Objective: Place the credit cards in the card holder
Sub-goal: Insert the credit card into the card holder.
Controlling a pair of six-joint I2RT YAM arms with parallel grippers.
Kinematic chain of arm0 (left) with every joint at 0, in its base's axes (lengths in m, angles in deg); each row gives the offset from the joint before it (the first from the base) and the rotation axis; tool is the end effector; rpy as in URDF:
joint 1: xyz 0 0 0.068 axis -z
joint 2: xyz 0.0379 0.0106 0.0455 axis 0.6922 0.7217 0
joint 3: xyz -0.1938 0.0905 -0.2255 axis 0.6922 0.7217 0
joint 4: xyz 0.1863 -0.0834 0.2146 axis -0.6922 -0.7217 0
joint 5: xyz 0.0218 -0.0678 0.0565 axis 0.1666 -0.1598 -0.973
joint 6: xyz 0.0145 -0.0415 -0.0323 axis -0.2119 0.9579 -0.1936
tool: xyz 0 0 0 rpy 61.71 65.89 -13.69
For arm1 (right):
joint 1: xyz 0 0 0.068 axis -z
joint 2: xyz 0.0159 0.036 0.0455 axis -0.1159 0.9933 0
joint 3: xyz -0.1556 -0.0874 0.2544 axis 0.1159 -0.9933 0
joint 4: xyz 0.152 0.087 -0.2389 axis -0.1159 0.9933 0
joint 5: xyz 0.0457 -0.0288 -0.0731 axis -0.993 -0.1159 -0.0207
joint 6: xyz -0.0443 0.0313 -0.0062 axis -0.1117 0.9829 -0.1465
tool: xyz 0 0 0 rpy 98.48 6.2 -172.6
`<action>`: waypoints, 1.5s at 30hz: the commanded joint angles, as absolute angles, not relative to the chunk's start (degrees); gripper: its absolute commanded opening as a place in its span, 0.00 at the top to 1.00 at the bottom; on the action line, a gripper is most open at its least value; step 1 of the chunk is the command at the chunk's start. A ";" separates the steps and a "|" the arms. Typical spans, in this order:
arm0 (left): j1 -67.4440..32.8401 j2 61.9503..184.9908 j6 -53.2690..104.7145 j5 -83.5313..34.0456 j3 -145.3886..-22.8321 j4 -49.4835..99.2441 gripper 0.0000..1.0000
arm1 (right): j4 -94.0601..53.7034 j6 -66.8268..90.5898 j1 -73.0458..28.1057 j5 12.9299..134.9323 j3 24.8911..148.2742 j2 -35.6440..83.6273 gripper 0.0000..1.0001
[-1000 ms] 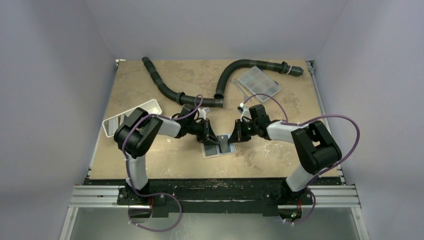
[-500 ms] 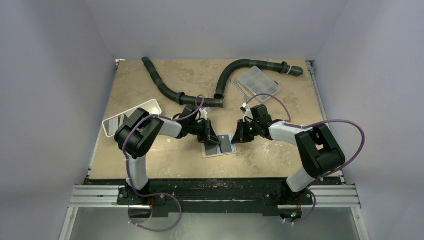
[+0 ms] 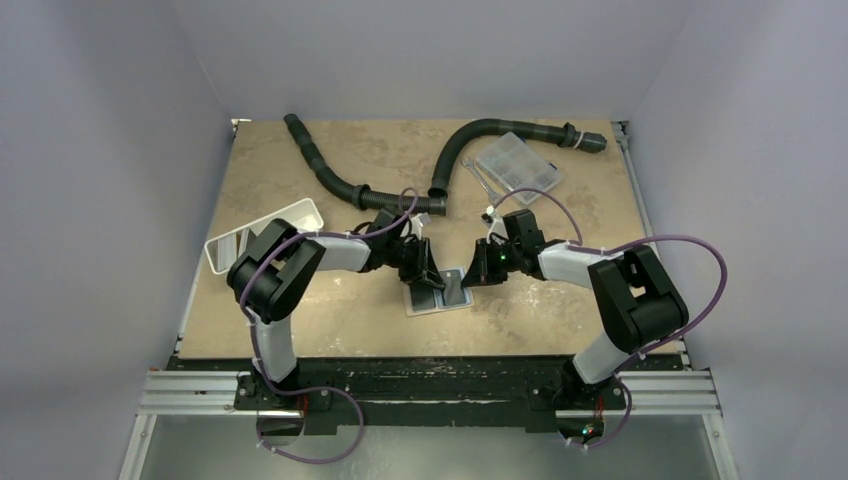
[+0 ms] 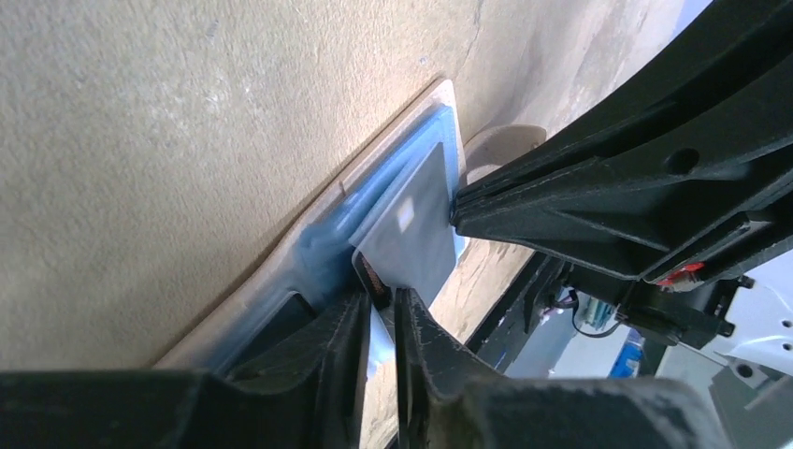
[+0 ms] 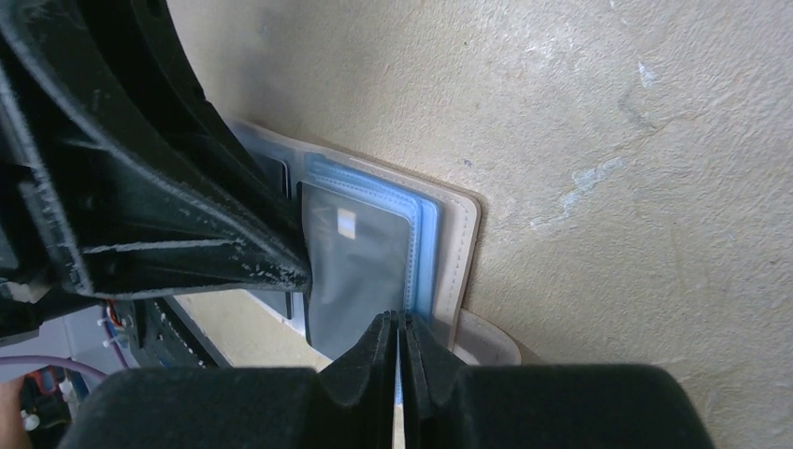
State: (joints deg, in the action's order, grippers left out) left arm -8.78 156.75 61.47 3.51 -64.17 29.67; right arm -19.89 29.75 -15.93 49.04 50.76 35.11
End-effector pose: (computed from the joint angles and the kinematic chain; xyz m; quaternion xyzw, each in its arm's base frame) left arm 0.3068 -0.2416 0.1203 0.0122 0.8976 -0.4373 0.0535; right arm 0.2822 0.1387 0.1457 -0.0716 0.9126 0.3647 0.1705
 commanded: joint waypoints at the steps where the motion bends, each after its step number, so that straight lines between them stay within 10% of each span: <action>1: -8.30 152.72 53.88 -4.10 -67.12 18.85 0.73 | -20.98 29.49 -15.81 49.39 49.80 33.89 0.87; 12: -7.95 147.26 50.48 -7.14 -70.23 12.77 0.56 | -19.29 28.51 -15.74 49.34 50.50 33.33 0.86; 23: -5.86 152.49 54.15 -2.08 -68.05 21.36 0.97 | -18.96 30.29 -15.69 49.10 50.39 30.58 0.76; 45: -5.79 155.69 52.36 -6.86 -63.27 21.54 1.00 | -20.50 30.82 -15.81 46.14 49.65 33.71 0.66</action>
